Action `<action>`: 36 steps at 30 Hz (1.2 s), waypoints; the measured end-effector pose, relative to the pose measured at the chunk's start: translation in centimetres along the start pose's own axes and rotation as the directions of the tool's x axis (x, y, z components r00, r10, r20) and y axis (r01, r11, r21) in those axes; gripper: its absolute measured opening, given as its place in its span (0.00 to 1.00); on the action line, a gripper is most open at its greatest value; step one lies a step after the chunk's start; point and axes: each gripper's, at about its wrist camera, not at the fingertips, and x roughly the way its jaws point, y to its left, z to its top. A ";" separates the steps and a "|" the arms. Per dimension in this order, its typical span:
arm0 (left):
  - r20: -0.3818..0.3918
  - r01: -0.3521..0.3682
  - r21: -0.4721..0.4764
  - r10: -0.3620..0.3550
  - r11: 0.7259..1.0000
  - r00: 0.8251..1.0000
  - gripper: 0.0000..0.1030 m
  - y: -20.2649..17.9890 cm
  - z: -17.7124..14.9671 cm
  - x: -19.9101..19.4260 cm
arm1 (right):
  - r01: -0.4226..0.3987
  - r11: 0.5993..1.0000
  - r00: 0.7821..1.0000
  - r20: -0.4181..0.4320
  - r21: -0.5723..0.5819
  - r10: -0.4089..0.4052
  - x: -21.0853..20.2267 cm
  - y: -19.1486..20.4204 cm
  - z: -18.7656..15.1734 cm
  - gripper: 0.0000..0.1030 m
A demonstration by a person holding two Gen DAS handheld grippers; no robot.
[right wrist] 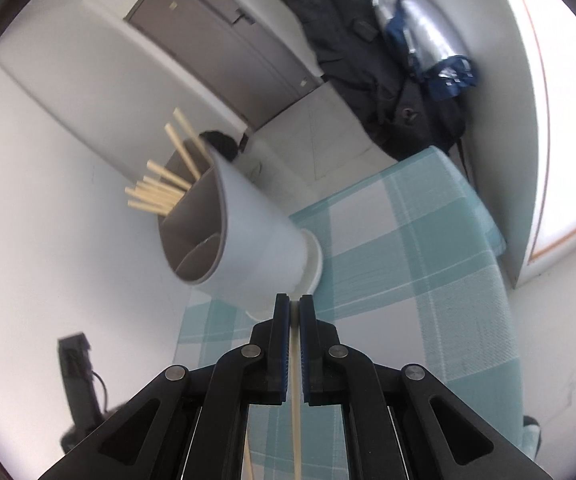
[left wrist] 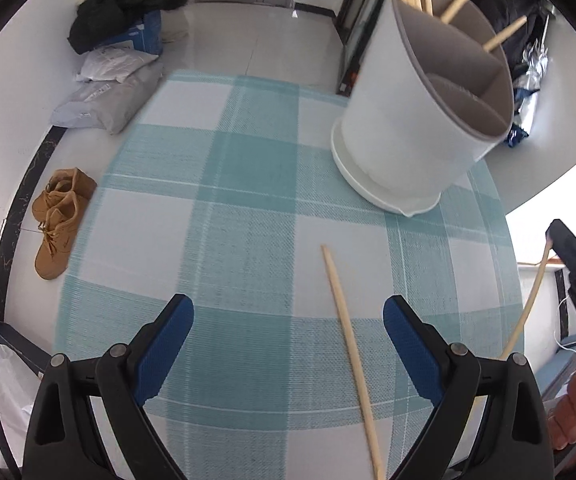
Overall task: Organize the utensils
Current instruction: 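Grasp the last chopstick with the left gripper and lift it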
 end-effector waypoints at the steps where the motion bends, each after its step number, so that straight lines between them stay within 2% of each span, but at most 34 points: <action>1: -0.008 -0.003 0.005 0.003 1.000 1.000 0.89 -0.3 -0.1 0.3 | -0.006 1.000 1.000 0.013 0.018 0.006 -0.5 -0.5 0.1 0.04; 3: -0.019 -0.025 0.015 0.026 1.000 0.999 0.87 -0.8 0.0 0.8 | -0.058 0.997 0.997 0.047 0.060 0.055 -1.2 -1.5 0.4 0.04; 7: -0.061 -0.064 0.007 0.064 0.998 0.996 0.80 -1.2 0.3 2.1 | -0.062 0.998 0.996 0.059 0.029 0.061 -1.8 -1.3 0.5 0.04; 10: -0.054 -0.091 0.009 0.092 0.996 0.994 0.76 -1.7 0.7 2.3 | -0.066 0.998 0.996 0.058 -0.002 0.066 -2.0 -0.6 0.3 0.04; 11: -0.057 -0.106 0.017 0.107 0.994 0.993 0.76 -2.0 0.8 2.4 | -0.071 0.997 0.996 0.058 -0.009 0.072 -2.2 -0.5 0.2 0.04; 13: -0.062 -0.156 0.048 0.159 0.987 0.985 0.67 -2.7 0.8 2.7 | -0.080 0.996 0.995 0.065 -0.026 0.082 -2.6 -0.1 0.2 0.04; 14: -0.062 -0.190 0.065 0.194 0.980 0.979 0.66 -3.1 0.8 2.7 | -0.083 0.996 0.994 0.065 -0.035 0.085 -2.6 -0.1 0.2 0.04; 16: -0.056 -0.178 0.060 0.181 0.982 0.982 0.41 -3.7 0.8 2.4 | -0.075 0.996 0.994 0.069 -0.057 0.079 -2.7 0.0 0.2 0.04; 17: -0.055 -0.180 0.075 0.184 0.981 0.981 0.37 -4.2 0.8 2.4 | -0.071 0.995 0.995 0.069 -0.068 0.076 -2.7 0.1 0.2 0.04; 19: -0.053 -0.163 0.092 0.169 0.982 0.984 0.13 -4.9 0.8 2.3 | -0.067 0.994 0.995 0.065 -0.085 0.073 -2.7 0.2 0.1 0.04; 21: -0.051 -0.158 0.100 0.163 0.982 0.985 0.03 -5.5 0.6 2.4 | -0.068 0.993 0.996 0.056 -0.095 0.074 -2.7 0.3 0.1 0.04; 26: -0.050 -0.146 0.084 0.150 0.986 0.987 0.02 -5.7 0.7 2.2 | -0.066 0.992 0.996 0.053 -0.107 0.072 -2.8 0.2 0.2 0.04; 28: -0.037 -0.177 0.066 0.180 0.982 0.983 0.02 -5.8 0.8 2.2 | -0.060 0.992 0.996 0.054 -0.112 0.066 -2.9 0.2 0.2 0.04; 32: -0.016 -0.182 0.065 0.184 0.981 0.983 0.01 -6.4 0.8 2.2 | -0.048 0.991 0.996 0.064 -0.128 0.056 -3.3 0.4 0.2 0.04; 36: 0.022 -0.143 0.053 0.142 0.988 0.990 0.01 -6.9 0.6 1.0 | -0.042 0.989 0.996 0.076 -0.145 0.053 -3.6 0.8 0.0 0.04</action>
